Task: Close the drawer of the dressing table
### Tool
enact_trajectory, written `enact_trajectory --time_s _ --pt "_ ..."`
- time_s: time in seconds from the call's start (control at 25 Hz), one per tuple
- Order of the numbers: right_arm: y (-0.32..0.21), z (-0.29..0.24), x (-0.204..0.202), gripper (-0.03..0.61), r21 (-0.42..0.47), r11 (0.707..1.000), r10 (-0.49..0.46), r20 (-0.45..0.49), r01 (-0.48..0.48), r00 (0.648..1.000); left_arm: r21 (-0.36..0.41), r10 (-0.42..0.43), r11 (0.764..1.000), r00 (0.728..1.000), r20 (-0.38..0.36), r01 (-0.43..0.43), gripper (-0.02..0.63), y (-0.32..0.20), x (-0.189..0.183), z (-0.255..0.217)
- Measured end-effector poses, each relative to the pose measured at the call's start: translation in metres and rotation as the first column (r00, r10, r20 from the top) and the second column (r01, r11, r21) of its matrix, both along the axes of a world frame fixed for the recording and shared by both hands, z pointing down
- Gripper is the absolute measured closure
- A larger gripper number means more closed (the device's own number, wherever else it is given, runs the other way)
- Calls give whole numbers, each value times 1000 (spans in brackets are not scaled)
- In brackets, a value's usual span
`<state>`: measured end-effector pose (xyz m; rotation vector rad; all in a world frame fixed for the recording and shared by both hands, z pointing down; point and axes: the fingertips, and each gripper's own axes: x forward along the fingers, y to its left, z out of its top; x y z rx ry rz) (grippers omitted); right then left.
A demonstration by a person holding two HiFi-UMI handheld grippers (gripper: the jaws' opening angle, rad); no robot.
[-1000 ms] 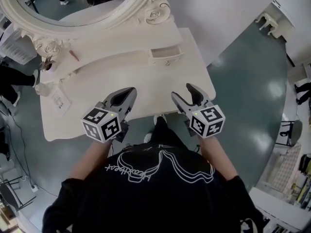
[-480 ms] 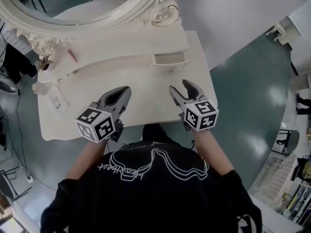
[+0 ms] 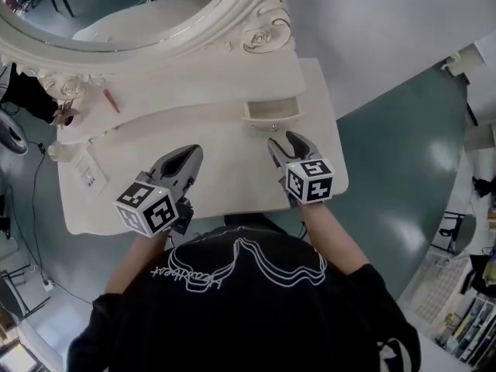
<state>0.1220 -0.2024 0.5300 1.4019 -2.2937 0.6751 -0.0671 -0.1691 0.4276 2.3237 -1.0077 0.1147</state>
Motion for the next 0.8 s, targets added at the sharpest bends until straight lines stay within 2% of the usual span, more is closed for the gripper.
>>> enact_trajectory --time_s 0.32,0.64,0.8 --pt "-20 23 -3 390 -29 999 14 0 -14 1000 -21 -11 1000 1000 -1 11 610 -11 -3 9" --pt "-25 21 -6 476 -40 999 25 -9 -26 1000 -26 -49 998 999 -1 49 609 -22 -18 10" --pt "-25 21 -6 476 -44 999 21 -18 -22 1000 -29 -51 998 999 -6 50 611 -23 -18 11"
